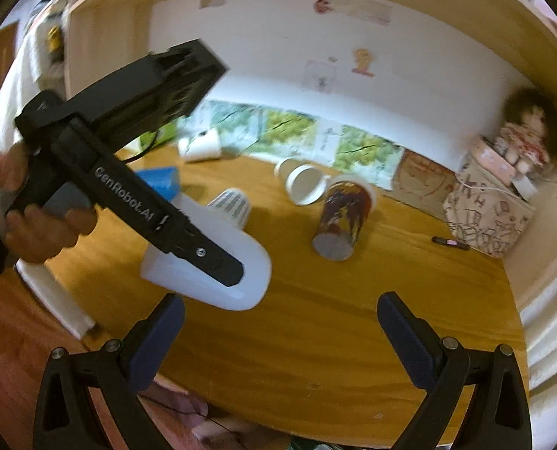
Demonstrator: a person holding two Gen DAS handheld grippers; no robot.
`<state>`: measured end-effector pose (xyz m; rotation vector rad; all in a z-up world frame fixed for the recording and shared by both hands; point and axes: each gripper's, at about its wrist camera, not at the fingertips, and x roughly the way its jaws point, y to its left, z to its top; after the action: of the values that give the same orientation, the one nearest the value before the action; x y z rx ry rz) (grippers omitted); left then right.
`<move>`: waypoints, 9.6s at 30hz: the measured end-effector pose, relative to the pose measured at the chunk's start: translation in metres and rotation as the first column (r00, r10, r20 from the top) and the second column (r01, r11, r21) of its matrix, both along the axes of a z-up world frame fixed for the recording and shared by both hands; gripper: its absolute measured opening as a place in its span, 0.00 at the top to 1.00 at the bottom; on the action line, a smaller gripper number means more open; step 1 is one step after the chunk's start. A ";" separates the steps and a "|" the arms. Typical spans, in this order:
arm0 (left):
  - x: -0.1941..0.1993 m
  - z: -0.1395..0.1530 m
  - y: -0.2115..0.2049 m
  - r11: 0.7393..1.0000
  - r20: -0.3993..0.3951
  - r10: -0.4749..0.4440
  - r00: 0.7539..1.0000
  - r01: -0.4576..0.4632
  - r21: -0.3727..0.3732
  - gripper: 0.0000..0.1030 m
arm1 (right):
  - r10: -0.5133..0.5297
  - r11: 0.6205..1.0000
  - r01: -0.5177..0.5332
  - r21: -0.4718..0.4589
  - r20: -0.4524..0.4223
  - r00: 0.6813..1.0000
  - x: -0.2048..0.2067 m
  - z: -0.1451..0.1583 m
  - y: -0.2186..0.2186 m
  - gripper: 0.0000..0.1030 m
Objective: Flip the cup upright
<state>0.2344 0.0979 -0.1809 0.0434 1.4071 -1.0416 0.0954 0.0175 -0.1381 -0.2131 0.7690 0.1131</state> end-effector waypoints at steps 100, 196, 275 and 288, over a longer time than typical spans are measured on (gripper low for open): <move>0.023 0.008 0.180 0.781 0.083 0.624 0.777 -0.621 -0.065 0.25 | 0.765 0.460 -0.880 -0.116 -0.451 0.459 0.087 -0.102 0.155 0.10; -0.093 0.090 0.076 0.807 0.431 0.524 0.734 -0.591 0.025 0.19 | -0.140 0.898 0.200 0.392 -0.176 0.974 0.000 0.027 -0.043 0.02; -0.191 0.195 0.064 0.667 0.749 0.611 0.258 -0.677 -0.311 0.01 | -0.342 0.889 0.261 0.375 0.165 0.925 -0.102 0.133 -0.035 0.00; -0.193 0.196 0.063 0.669 0.752 0.608 0.256 -0.676 -0.311 0.01 | -0.321 0.894 0.243 0.377 0.158 0.934 -0.099 0.132 -0.034 0.00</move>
<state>0.0417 0.1609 0.0153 -0.0061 0.4462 -0.1417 -0.0041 -0.0167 -0.0059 0.2284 0.5419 -0.0520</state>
